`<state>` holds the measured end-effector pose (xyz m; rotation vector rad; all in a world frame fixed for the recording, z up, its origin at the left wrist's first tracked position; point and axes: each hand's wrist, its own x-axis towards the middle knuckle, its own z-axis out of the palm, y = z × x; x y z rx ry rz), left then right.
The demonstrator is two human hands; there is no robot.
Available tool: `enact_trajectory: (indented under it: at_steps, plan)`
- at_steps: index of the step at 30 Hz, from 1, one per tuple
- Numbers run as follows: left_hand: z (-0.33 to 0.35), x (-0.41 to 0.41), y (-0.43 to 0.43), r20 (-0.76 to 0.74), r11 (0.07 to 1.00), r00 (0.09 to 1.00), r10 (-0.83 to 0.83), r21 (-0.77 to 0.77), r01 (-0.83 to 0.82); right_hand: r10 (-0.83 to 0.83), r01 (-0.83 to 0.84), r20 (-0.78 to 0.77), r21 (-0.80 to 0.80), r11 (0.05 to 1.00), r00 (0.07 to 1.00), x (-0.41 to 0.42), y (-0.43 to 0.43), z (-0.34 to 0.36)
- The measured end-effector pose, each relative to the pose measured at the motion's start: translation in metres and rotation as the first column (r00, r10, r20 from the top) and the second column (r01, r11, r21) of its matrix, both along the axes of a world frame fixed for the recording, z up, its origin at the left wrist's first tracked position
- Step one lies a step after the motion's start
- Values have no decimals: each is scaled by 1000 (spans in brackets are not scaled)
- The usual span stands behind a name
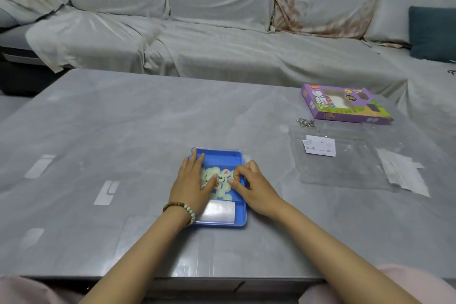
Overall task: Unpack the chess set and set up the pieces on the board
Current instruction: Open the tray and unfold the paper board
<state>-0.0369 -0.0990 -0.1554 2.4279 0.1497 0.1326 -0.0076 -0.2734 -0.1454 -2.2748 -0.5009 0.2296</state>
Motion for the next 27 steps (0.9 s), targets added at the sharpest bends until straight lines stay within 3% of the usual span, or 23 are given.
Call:
enact_trajectory:
  at_steps: [9,17,20,27]
  plan:
    - [1,-1,0,-16,1000,1000,1,-15,-1,-69,75,-44,155,985,997,-2,0,-8]
    - [0,-1,1,-27,1000,1000,1,-8,-2,-153,128,99,222,967,983,-8,-2,-13]
    - [0,-1,1,-31,1000,1000,2,-2,-2,-198,174,70,265,949,978,-7,-5,-13]
    - [-1,-1,1,-18,1000,1000,8,-12,-8,-99,87,131,94,992,986,-3,0,-9]
